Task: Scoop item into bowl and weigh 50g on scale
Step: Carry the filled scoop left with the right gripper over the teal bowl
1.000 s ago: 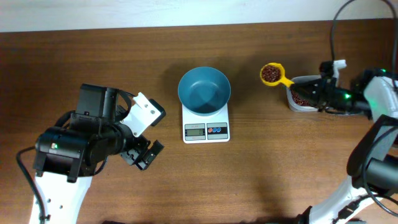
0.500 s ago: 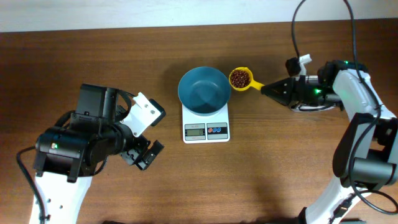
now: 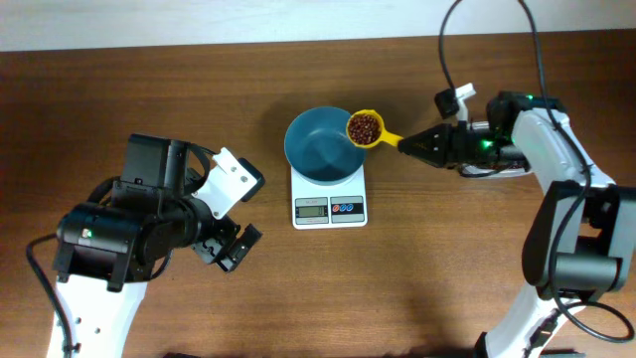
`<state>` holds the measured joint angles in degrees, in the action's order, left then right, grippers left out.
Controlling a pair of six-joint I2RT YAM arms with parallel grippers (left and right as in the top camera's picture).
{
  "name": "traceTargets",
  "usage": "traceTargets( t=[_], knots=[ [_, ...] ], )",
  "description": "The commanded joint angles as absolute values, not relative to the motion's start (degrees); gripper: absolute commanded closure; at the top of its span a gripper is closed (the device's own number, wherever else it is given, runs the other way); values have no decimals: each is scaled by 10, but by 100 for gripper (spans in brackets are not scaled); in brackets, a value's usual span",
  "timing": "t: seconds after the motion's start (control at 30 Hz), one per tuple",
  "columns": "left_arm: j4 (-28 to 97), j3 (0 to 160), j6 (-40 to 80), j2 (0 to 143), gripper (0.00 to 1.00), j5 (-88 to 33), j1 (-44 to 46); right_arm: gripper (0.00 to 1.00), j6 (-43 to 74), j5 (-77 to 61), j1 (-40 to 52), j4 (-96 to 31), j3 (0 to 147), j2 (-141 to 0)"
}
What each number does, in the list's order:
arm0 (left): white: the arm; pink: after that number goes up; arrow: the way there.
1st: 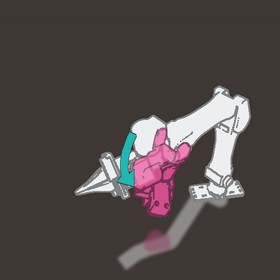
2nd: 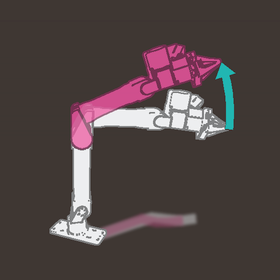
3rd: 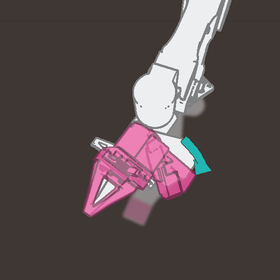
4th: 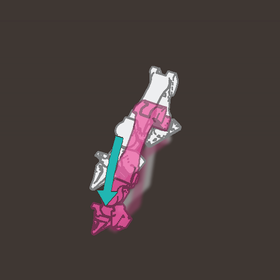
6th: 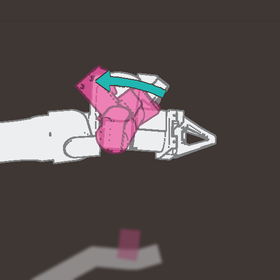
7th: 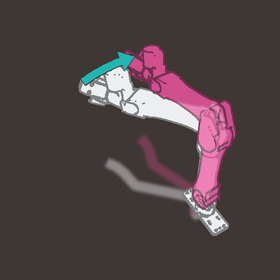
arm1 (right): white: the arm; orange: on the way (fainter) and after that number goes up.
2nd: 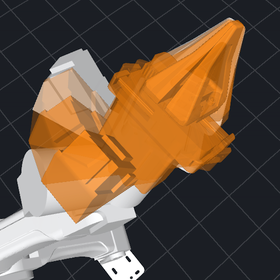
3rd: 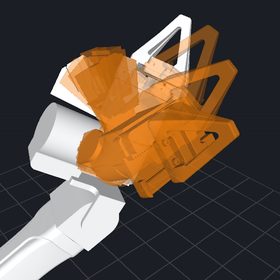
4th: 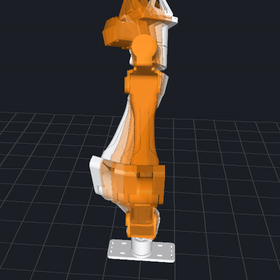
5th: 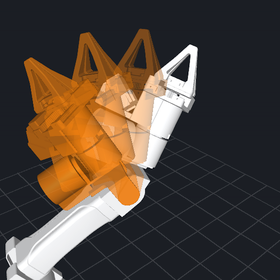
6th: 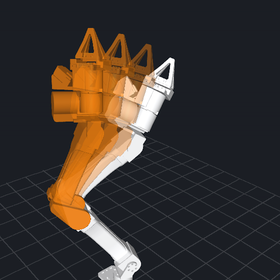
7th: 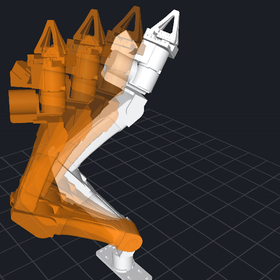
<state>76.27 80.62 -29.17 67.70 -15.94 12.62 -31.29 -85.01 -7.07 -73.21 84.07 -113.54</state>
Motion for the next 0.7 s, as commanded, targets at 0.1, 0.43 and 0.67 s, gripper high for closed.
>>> traceTargets(
  t=[0.1,0.43,0.67],
  knots=[
    [762,815,-301,674,1,-168,124,96,-212,-846,-47,-625,837,-1140],
    [762,815,-301,674,1,-168,124,96,-125,-766,-14,-511,837,-1140],
    [762,815,-301,674,1,-168,124,96,-126,-711,-3,-481,837,-1140]
  ],
)
